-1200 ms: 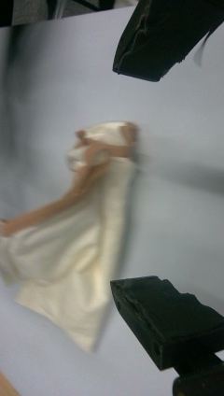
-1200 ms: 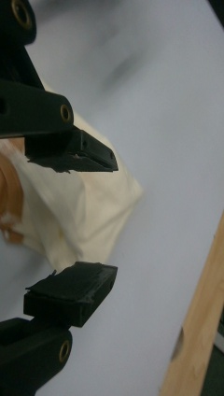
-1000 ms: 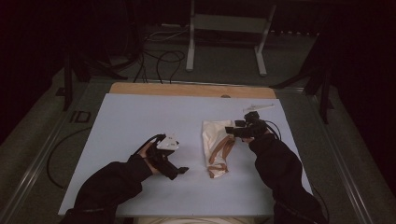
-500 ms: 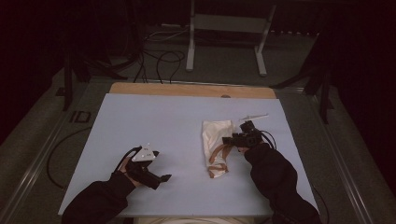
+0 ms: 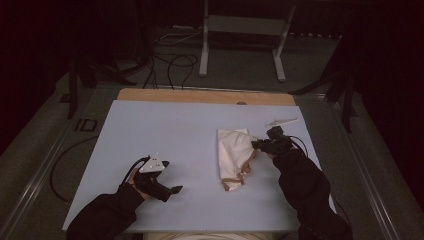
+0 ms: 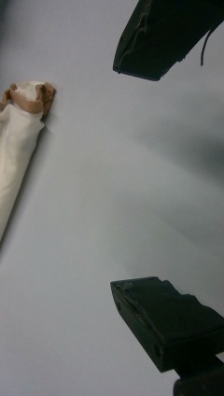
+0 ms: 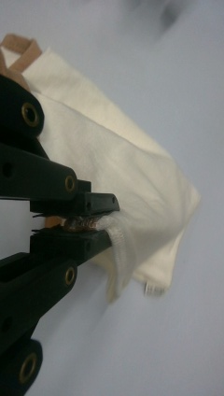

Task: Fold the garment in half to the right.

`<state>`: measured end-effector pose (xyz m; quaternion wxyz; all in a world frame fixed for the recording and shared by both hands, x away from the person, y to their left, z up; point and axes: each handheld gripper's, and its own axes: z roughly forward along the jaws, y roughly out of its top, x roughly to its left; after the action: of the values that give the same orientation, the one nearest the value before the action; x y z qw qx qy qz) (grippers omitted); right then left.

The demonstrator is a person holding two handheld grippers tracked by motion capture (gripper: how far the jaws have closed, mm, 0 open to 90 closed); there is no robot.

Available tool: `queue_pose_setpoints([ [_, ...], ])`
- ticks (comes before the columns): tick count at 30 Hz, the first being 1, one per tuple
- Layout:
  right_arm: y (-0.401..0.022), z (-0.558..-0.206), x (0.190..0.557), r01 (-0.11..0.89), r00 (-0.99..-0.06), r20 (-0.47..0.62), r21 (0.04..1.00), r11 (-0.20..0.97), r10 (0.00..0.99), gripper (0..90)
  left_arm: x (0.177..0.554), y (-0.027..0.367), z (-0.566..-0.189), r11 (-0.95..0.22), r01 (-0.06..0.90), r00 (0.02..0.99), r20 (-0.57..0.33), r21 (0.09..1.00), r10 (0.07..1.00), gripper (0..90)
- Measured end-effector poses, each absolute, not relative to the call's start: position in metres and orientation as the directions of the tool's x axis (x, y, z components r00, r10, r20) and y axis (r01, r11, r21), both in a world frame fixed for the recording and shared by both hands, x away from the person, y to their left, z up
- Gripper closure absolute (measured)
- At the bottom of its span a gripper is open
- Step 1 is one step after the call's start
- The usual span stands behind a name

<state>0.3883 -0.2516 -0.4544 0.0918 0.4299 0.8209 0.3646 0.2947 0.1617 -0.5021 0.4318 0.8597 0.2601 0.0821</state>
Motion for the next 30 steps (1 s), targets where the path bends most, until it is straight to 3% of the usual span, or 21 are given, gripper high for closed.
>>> queue_pose_setpoints([
  [12,-0.272,-0.48,0.394,0.688,-0.568,0.113,0.608,0.395,0.815,81.8,0.296,0.162,-0.502,-0.499,0.372,0.848,-0.068,0.783,0.525,0.1],
  [23,-0.278,-0.499,0.399,0.735,-0.549,0.143,0.551,0.394,0.824,77.6,0.296,0.162,-0.503,-0.501,0.372,0.848,-0.068,0.782,0.525,0.1],
  [30,-0.28,-0.502,0.401,0.743,-0.552,0.124,0.521,0.42,0.824,68.0,0.295,0.162,-0.503,-0.502,0.361,0.85,-0.055,0.786,0.525,0.1],
])
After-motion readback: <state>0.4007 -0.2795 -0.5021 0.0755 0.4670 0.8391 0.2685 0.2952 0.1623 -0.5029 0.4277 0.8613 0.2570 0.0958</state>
